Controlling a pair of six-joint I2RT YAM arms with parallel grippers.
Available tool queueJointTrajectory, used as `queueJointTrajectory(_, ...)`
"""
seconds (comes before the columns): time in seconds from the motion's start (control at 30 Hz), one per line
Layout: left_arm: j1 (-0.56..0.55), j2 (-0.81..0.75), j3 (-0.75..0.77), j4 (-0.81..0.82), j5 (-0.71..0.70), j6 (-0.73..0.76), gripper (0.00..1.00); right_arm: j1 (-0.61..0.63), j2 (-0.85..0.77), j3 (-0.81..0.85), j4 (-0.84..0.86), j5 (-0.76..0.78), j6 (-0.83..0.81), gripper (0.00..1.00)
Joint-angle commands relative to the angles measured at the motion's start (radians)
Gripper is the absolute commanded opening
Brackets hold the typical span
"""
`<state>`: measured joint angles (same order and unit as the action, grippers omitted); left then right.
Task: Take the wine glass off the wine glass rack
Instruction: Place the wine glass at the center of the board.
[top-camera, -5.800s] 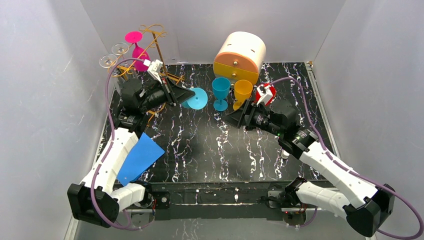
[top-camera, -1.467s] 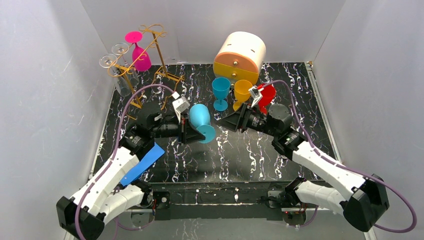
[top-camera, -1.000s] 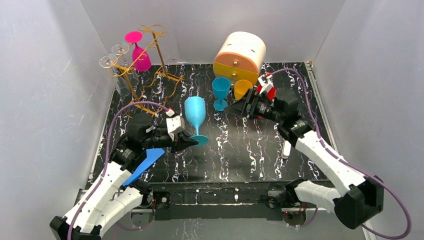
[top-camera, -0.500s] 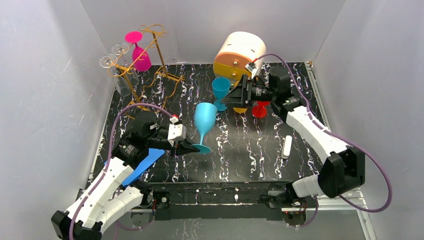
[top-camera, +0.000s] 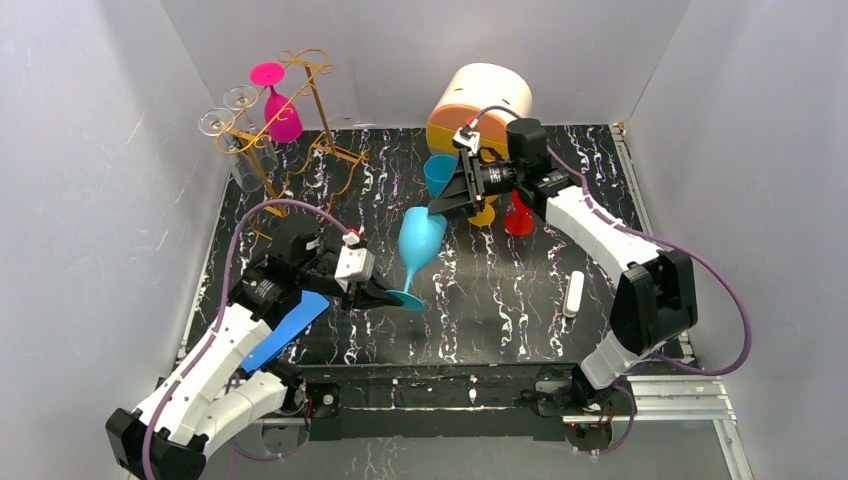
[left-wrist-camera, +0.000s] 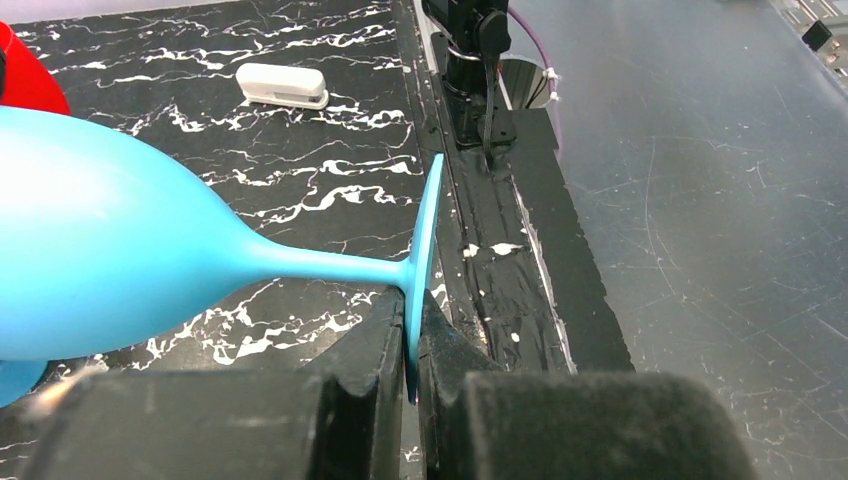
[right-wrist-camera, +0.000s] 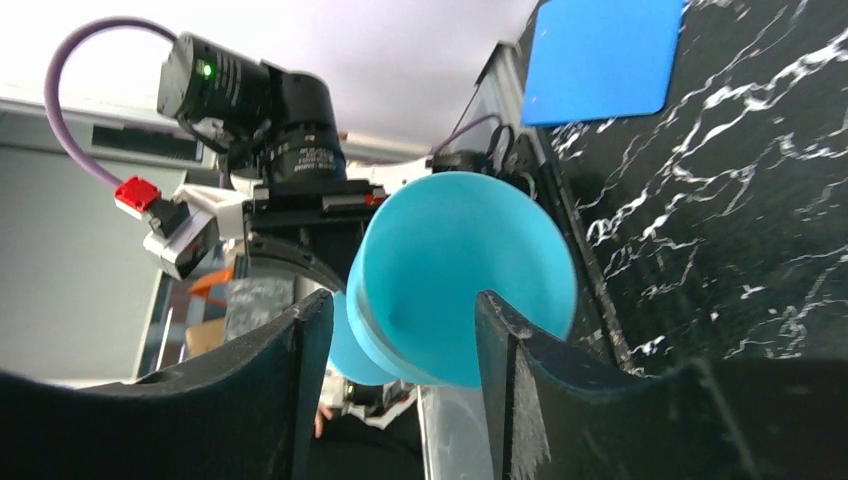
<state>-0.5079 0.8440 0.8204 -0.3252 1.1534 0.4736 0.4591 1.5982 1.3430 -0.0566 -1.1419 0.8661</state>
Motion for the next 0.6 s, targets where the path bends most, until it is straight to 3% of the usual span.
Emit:
queueJointTrajectory(0.0,-0.004,0.018,0.045,-0.037,0.047,0.054,0.00,0.039,0.018,0.046,-0.003,-0.134,0.015,0.61)
queueJointTrajectory(0.27,-0.004,0.045,0.064,-0.098,0.039,0.110,0.00,0.052,-0.001,0.012,0.113,-0.218,0.091,0.57)
queueJointTrajectory(0.57,-0.004,0.046,0.083,-0.172,0.024,0.156,0.00,0.053,-0.004,-0.002,0.110,-0.228,0.088,0.34)
